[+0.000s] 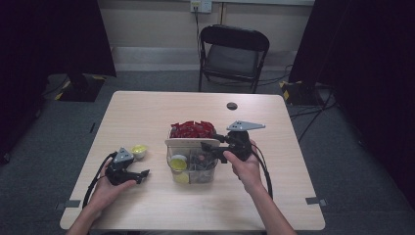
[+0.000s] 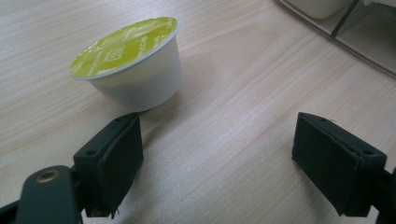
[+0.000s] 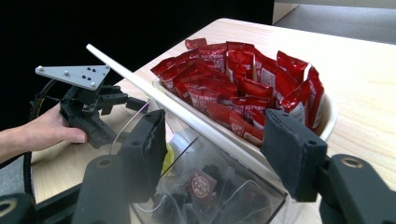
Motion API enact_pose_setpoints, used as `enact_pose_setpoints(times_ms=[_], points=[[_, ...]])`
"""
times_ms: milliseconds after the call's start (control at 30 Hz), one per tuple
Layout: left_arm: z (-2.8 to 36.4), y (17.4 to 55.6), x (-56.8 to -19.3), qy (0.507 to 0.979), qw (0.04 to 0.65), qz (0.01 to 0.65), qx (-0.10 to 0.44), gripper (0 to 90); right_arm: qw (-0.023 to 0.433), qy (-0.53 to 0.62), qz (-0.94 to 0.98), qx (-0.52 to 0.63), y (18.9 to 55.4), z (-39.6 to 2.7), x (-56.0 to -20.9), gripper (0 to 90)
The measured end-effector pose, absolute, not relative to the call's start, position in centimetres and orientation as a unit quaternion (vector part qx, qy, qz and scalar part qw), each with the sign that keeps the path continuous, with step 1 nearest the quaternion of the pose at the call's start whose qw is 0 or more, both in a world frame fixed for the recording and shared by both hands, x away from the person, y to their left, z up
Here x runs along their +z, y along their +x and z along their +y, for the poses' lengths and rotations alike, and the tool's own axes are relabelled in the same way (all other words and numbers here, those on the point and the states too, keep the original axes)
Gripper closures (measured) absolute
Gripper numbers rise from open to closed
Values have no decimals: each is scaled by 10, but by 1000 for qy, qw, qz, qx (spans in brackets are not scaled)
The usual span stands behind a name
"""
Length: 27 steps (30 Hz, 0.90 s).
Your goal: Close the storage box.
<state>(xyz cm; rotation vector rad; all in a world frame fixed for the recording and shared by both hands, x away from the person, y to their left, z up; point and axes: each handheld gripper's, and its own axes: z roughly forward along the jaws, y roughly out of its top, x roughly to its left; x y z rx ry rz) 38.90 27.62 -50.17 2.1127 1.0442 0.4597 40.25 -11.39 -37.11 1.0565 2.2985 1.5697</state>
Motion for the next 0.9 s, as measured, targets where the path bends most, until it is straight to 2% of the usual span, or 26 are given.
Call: enact_pose_setpoints(times_ms=[500,767,800,900], points=[[276,389,-502,821,362,405,178,157,72,351,774,523,396,-112,-372,333],[277,389,-502,821,362,404,178,157,81,344,782,514,390,-108,-378,266],[276,389,-502,821,362,404,178,157,82,343,782,514,387,-108,-379,232],[277,389,-502,821,362,404,178,157,87,344,783,510,384,-108,-379,202]])
